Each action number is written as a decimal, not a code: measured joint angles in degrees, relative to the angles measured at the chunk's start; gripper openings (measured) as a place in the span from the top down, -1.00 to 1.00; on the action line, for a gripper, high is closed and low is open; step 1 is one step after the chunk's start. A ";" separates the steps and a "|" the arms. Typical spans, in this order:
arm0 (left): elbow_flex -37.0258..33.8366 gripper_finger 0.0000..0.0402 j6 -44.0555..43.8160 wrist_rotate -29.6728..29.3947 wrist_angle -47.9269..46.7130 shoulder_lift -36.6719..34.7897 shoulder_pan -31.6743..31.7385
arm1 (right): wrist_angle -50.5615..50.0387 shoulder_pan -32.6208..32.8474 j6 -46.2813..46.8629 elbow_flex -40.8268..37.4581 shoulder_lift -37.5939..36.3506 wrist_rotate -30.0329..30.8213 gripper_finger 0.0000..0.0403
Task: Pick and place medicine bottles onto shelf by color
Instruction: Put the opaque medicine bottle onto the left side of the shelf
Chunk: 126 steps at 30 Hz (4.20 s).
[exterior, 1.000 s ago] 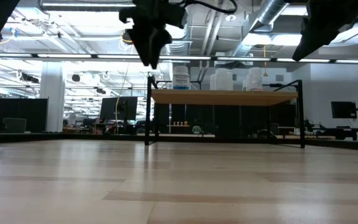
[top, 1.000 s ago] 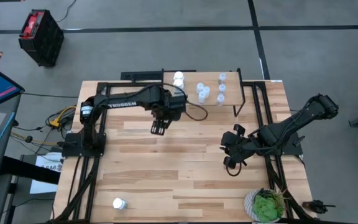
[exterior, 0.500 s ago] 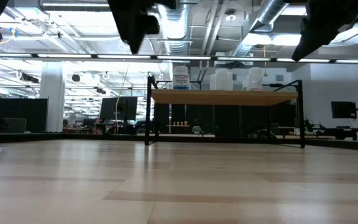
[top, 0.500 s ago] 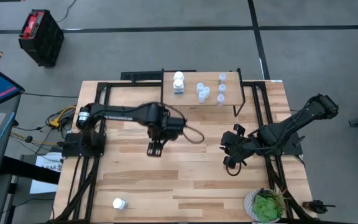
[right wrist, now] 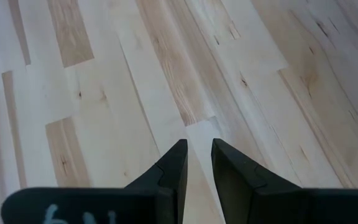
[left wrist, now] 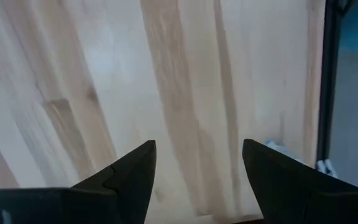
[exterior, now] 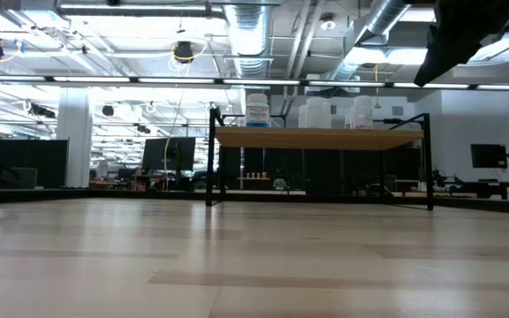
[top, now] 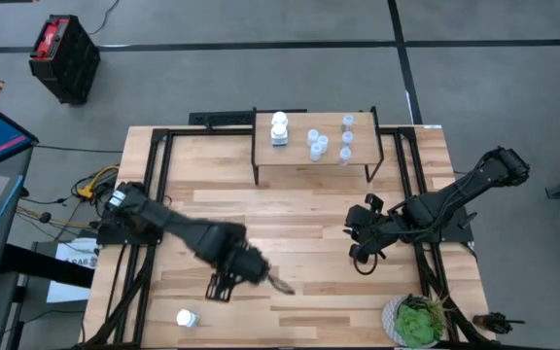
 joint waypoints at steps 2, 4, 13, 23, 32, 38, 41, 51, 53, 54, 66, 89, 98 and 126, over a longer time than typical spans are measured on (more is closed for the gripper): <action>0.00 -0.13 -5.20 -1.61 0.00 0.00 -2.72 | 0.01 0.00 -0.02 0.00 -0.01 0.01 0.52; 0.00 -0.13 -11.23 -3.46 0.00 0.00 -5.49 | 0.00 0.00 -0.02 0.00 0.00 0.01 0.52; 0.00 -0.13 -38.34 -8.42 0.01 0.00 -16.99 | 0.00 0.00 -0.02 0.00 0.00 0.02 0.52; 0.00 -0.13 -65.55 -8.12 0.00 0.46 -27.63 | 0.00 0.00 -0.43 0.00 0.00 0.02 0.52; -7.68 -0.13 -74.03 1.58 1.86 0.61 -33.92 | -0.17 0.00 -0.56 0.00 -0.02 0.04 0.52; -17.26 -0.13 -76.94 3.12 12.24 0.66 -36.24 | -0.21 0.00 -0.74 0.00 -0.01 0.04 0.52; -22.05 -0.13 -77.61 3.23 18.66 0.66 -36.37 | -0.20 0.00 -0.74 0.00 0.00 0.04 0.52; -34.70 -0.13 -77.34 0.73 28.88 0.66 -33.91 | -0.20 0.00 -0.71 0.00 -0.01 0.04 0.52; -35.50 -0.13 -75.56 -1.13 29.41 0.68 -32.52 | -0.21 0.00 -0.70 0.00 0.00 0.04 0.52; -35.70 -0.13 -74.36 -2.06 29.94 0.68 -31.67 | -0.20 0.00 -0.70 0.00 0.00 0.04 0.52; -39.20 -0.13 -52.73 -12.89 37.35 0.68 -17.03 | -0.25 0.00 -0.69 -0.02 0.00 0.04 0.52; -25.21 -0.13 -51.23 -4.67 36.96 0.61 -23.55 | -0.21 0.00 -2.02 -0.02 -0.02 -0.13 0.52; -29.08 -0.13 -72.37 -1.93 36.06 0.63 -31.75 | 0.09 0.00 -2.01 -0.02 0.00 -0.13 0.52; -37.20 0.98 -56.74 -11.59 31.51 0.63 -19.92 | 0.20 0.00 -2.01 -0.02 0.00 -0.14 0.52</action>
